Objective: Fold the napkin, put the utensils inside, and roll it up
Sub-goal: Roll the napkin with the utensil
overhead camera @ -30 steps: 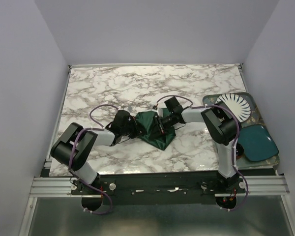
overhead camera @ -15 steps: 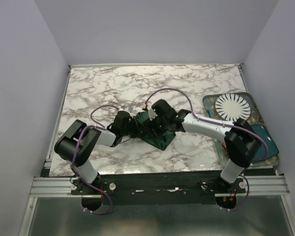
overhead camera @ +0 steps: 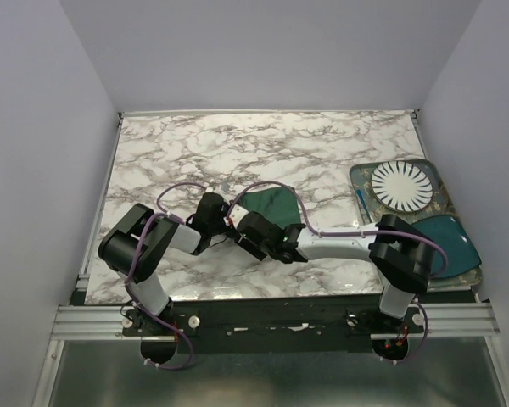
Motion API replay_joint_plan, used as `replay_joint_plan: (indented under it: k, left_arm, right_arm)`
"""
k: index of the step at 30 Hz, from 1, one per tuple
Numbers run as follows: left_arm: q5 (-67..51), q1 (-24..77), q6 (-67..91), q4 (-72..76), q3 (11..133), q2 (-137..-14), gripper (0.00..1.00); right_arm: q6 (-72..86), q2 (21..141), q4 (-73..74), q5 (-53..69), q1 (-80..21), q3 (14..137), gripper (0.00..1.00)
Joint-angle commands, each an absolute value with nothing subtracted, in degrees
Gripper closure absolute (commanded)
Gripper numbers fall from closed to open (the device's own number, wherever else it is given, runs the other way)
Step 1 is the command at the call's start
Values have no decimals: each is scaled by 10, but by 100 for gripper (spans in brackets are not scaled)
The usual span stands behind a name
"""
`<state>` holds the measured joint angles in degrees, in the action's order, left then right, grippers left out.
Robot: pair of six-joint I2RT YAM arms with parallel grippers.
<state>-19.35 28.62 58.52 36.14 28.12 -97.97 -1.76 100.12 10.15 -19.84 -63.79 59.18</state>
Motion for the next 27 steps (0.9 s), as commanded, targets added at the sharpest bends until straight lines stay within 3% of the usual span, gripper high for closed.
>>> replay_joint_plan:
  k: [1,15,27]
  left_arm:
    - [-143,278,548,239,236,-1030,100]
    - [-143,275,545,233,232,-1015,100]
    - [-147,269,542,225,228,-997,100]
  right_arm:
    - [-33,1026,63,-251,-657,593,43]
    - [-10,1081,42,-211,-642,579,42]
    - [20,1096,33,-202,-601,544,56]
